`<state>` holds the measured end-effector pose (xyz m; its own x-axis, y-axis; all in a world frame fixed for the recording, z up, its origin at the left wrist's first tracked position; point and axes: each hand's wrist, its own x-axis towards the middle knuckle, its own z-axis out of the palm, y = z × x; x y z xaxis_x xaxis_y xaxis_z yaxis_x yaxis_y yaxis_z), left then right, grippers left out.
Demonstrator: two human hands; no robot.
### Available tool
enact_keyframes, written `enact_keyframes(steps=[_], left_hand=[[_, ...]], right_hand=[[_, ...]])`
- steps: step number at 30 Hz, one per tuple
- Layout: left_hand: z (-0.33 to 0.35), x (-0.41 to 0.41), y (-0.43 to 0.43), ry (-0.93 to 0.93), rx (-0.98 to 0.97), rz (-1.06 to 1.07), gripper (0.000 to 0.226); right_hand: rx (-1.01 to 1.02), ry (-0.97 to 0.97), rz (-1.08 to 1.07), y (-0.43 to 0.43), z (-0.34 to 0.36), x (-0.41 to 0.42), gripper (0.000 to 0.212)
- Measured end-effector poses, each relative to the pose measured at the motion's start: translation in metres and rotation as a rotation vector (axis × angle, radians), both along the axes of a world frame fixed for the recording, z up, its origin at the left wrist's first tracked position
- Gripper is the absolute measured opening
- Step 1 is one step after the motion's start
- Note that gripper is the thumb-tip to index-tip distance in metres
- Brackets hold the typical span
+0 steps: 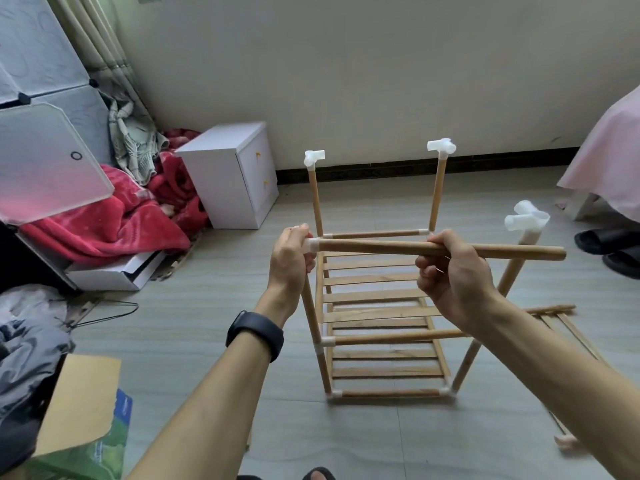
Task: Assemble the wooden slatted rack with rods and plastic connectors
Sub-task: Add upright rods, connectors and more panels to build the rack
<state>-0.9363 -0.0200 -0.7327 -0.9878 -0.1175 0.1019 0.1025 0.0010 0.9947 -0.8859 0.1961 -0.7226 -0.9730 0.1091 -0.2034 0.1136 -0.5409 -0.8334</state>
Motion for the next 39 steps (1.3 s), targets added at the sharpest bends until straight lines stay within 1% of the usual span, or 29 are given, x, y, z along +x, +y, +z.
enact_keyframes(steps=[2,7,11,13,15,16,17,18,19,21,23,24,26,28,29,30,32,35,37,39], left_hand=[[0.000,0.001,0.000,-0.013,-0.008,-0.012,0.031],[-0.003,0.001,-0.005,0.000,0.002,0.035,0.030],[-0.007,-0.003,-0.008,0.028,-0.006,0.025,0.029],[-0.006,-0.003,-0.005,0.021,-0.055,0.044,0.031],[-0.004,-0.001,0.001,0.032,-0.195,0.139,0.030],[-0.004,0.000,0.003,0.070,-0.326,0.226,0.029],[-0.003,0.002,0.005,0.141,-0.490,0.326,0.029],[0.000,0.005,0.009,0.259,-0.655,0.405,0.031],[0.005,0.010,0.015,0.407,-0.800,0.424,0.033],[0.011,0.015,0.039,0.656,-0.986,0.297,0.035],[0.015,0.019,0.071,0.766,-1.116,0.121,0.037],[0.017,0.021,0.089,0.800,-1.184,0.058,0.039],[0.016,0.022,0.120,0.860,-1.286,-0.028,0.042],[0.015,0.019,0.147,0.859,-1.338,-0.082,0.045],[0.013,0.017,0.160,0.857,-1.356,-0.095,0.046],[0.012,0.016,0.173,0.856,-1.363,-0.105,0.046],[0.012,0.016,0.194,0.867,-1.324,-0.118,0.044],[0.011,0.007,0.207,0.845,-1.244,-0.111,0.040],[0.009,0.000,0.205,0.845,-1.247,-0.082,0.046],[0.006,-0.002,0.204,0.868,-1.276,-0.088,0.049]], right_hand=[[0.007,-0.014,0.012,-0.007,0.002,-0.003,0.026],[0.020,-0.028,-0.040,-0.021,0.007,-0.014,0.027],[0.005,-0.052,0.045,-0.014,0.010,-0.016,0.022],[0.019,-0.068,0.093,-0.007,0.009,-0.014,0.022],[0.064,-0.081,0.109,0.001,0.006,-0.009,0.029],[0.089,-0.082,0.109,0.005,0.004,-0.007,0.034],[0.110,-0.078,0.107,0.010,0.003,-0.004,0.039],[0.126,-0.068,0.108,0.015,0.002,-0.001,0.042],[0.137,-0.055,0.110,0.021,0.001,0.002,0.043],[0.168,-0.017,0.095,0.036,-0.002,0.009,0.042],[0.286,0.031,0.021,0.051,-0.006,0.018,0.040],[0.372,0.060,-0.065,0.060,-0.008,0.022,0.039],[0.554,0.098,-0.316,0.081,-0.010,0.029,0.042],[0.682,0.087,-0.547,0.105,-0.009,0.029,0.044],[0.720,0.067,-0.614,0.115,-0.009,0.026,0.042],[0.745,0.049,-0.630,0.122,-0.006,0.023,0.037],[0.764,0.034,-0.511,0.127,-0.004,0.013,0.035],[0.805,0.064,-0.260,0.122,-0.005,-0.001,0.046],[0.847,0.077,-0.215,0.122,-0.009,-0.007,0.046],[0.828,0.102,-0.231,0.126,-0.014,-0.009,0.041]])
